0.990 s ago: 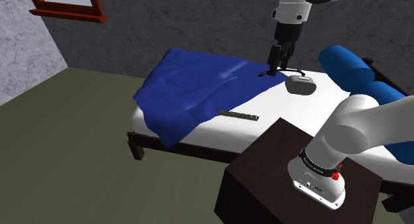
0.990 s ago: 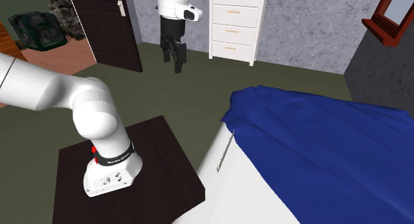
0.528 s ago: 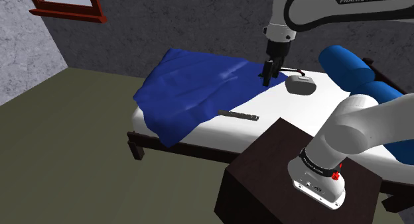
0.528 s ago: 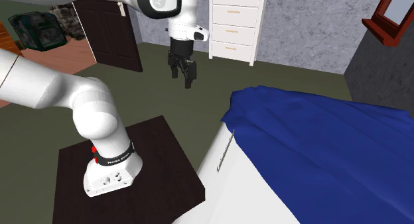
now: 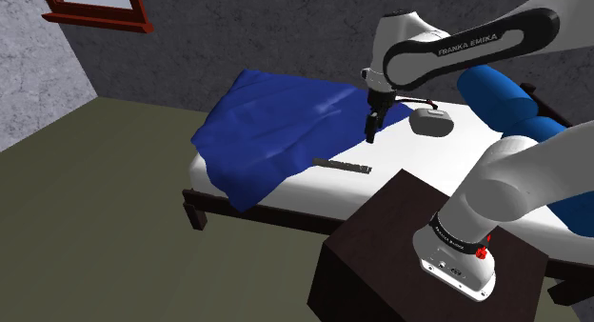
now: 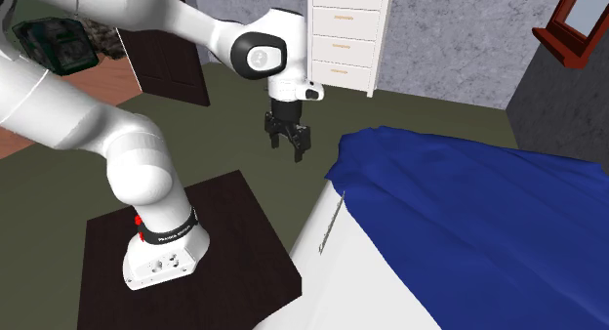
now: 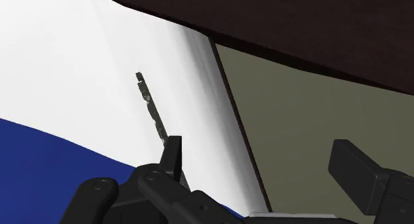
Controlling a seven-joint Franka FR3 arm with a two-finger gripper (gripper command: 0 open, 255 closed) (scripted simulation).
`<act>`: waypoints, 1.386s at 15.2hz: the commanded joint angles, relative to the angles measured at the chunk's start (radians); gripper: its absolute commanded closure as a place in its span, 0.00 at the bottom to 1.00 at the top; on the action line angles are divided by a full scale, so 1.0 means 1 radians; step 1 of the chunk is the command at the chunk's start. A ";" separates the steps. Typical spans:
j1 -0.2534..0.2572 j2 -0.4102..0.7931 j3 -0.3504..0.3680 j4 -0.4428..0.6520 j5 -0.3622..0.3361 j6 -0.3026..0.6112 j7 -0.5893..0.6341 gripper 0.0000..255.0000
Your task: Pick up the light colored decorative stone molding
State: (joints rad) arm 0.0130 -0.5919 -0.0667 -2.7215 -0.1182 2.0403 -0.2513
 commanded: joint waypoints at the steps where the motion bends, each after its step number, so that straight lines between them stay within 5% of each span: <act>1: -0.005 0.055 -0.011 -0.022 -0.028 0.090 -0.028 0.00; 13: -0.063 0.578 -0.058 0.031 -0.242 0.625 -0.105 0.00; 21: -0.059 0.912 -0.116 0.190 -0.429 0.844 -0.059 0.00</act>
State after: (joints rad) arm -0.0507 0.2847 -0.1717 -2.5464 -0.5261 2.8587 -0.3203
